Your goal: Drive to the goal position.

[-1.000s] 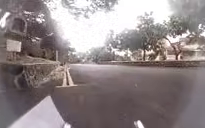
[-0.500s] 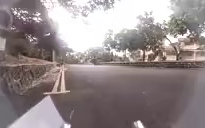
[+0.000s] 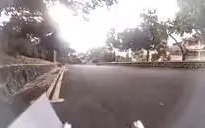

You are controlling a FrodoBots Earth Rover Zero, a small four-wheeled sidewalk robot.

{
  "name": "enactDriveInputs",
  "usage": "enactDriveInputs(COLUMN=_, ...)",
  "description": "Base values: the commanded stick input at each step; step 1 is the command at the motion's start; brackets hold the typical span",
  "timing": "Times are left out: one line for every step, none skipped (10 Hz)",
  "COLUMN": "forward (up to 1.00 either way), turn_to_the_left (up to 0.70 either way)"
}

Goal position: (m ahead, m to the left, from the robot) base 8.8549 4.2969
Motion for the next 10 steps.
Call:
enactDriveInputs(forward=1.0, turn_to_the_left=0.0)
enactDriveInputs(forward=1.0, turn_to_the_left=0.0)
enactDriveInputs(forward=1.0, turn_to_the_left=0.0)
enactDriveInputs(forward=1.0, turn_to_the_left=0.0)
enactDriveInputs(forward=1.0, turn_to_the_left=0.0)
enactDriveInputs(forward=1.0, turn_to_the_left=0.0)
enactDriveInputs(forward=1.0, turn_to_the_left=0.0)
enactDriveInputs(forward=1.0, turn_to_the_left=0.0)
enactDriveInputs(forward=1.0, turn_to_the_left=0.0)
enactDriveInputs(forward=1.0, turn_to_the_left=0.0)
